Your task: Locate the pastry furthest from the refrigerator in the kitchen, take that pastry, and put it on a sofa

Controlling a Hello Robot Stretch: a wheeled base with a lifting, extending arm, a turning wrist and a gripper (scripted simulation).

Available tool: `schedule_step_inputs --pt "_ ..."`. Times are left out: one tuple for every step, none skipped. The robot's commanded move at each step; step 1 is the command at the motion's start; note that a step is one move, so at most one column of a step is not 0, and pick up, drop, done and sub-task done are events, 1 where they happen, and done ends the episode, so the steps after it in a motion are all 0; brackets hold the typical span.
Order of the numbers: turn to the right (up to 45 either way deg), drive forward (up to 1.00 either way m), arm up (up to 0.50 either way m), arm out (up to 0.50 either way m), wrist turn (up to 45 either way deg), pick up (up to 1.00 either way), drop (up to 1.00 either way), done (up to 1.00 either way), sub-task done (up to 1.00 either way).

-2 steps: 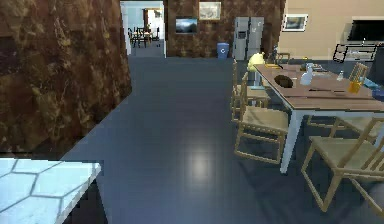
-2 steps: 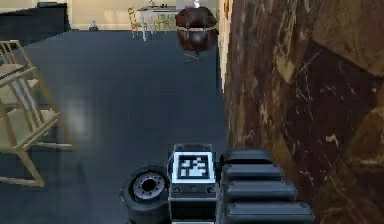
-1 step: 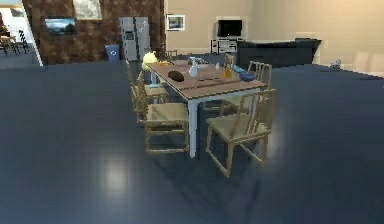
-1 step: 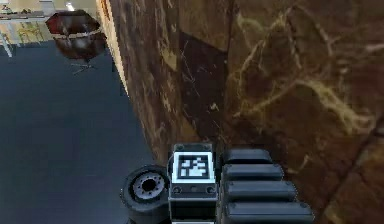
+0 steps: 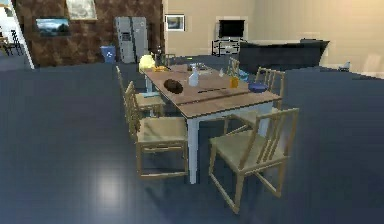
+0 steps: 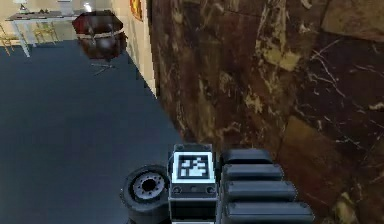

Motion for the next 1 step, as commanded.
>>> schedule_step_inputs --pt "-6.0 0.00 0.00 0.00 0.0 0.00 0.00 0.00 0.00"
